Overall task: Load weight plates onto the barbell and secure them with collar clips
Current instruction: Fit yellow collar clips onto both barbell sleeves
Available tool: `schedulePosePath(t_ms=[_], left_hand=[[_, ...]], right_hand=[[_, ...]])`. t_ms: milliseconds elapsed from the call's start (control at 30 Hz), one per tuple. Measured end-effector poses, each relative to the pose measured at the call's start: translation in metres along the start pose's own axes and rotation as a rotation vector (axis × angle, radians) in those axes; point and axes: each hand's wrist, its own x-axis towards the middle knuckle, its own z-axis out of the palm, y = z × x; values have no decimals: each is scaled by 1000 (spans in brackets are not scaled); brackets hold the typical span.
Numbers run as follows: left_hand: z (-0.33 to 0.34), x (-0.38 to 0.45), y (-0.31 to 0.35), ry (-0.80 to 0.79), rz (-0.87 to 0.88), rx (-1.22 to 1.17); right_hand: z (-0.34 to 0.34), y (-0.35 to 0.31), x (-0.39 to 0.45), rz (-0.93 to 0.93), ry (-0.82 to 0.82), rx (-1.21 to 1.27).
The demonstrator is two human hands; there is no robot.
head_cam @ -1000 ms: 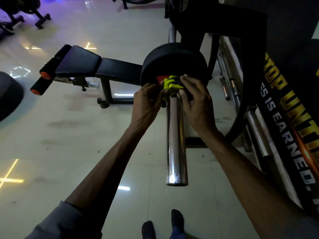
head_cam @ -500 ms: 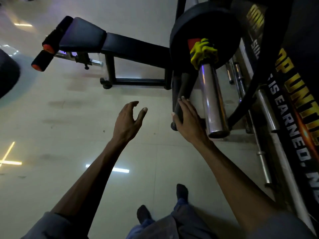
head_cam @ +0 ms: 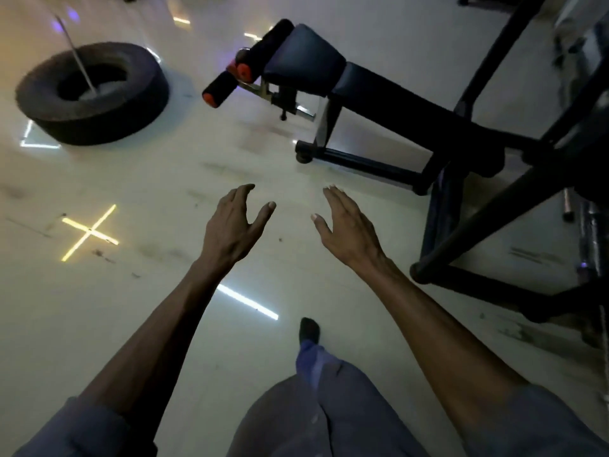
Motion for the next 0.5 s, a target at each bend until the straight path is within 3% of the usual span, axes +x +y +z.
schedulePosePath(t_ms=[500], left_hand=[[-134, 265, -232, 101, -219, 127]], right_hand=[[123, -202, 359, -246, -131, -19]])
